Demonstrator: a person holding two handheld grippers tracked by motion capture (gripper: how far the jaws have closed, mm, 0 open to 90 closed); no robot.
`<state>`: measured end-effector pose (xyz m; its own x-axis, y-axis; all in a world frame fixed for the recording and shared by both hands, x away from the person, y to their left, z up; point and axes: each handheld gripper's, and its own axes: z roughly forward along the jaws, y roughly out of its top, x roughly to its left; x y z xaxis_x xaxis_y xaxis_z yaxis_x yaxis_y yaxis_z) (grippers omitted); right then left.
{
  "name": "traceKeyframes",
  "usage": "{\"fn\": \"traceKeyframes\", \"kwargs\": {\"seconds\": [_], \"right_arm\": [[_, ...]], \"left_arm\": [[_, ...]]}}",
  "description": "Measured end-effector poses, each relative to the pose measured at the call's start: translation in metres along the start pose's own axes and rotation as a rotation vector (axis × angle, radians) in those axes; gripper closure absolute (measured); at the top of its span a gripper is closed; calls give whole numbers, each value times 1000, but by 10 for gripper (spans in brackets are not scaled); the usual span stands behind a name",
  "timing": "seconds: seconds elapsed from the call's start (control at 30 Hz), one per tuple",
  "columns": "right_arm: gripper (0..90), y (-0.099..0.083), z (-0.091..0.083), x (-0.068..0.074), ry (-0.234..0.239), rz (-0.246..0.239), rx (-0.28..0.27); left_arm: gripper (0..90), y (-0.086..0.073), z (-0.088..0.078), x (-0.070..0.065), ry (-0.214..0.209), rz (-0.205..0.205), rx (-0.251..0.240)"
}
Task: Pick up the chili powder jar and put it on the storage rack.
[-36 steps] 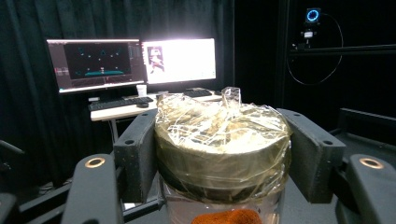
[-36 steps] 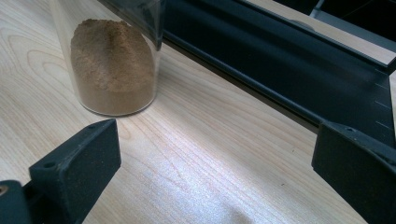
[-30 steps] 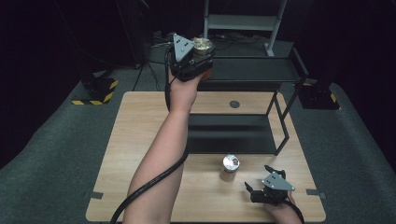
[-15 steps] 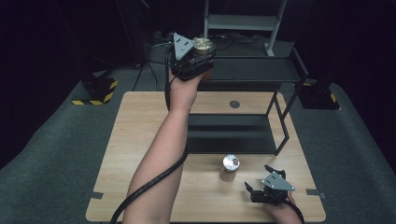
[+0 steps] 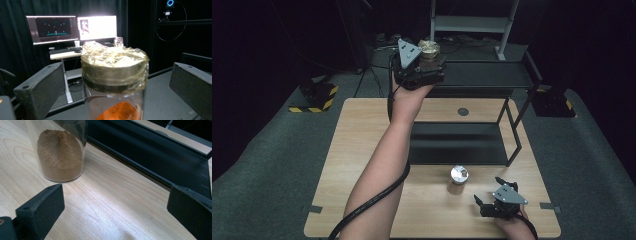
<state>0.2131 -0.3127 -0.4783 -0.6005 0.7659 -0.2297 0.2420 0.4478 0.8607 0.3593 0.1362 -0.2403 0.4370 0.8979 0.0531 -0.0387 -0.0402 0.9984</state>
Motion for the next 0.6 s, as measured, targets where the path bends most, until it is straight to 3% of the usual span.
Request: {"fn": "traceKeyframes", "kwargs": {"seconds": [0.6], "right_arm": [[2, 0, 0, 1, 0, -11, 1]], "left_arm": [[4, -1, -42, -14, -2, 29, -22]]}}
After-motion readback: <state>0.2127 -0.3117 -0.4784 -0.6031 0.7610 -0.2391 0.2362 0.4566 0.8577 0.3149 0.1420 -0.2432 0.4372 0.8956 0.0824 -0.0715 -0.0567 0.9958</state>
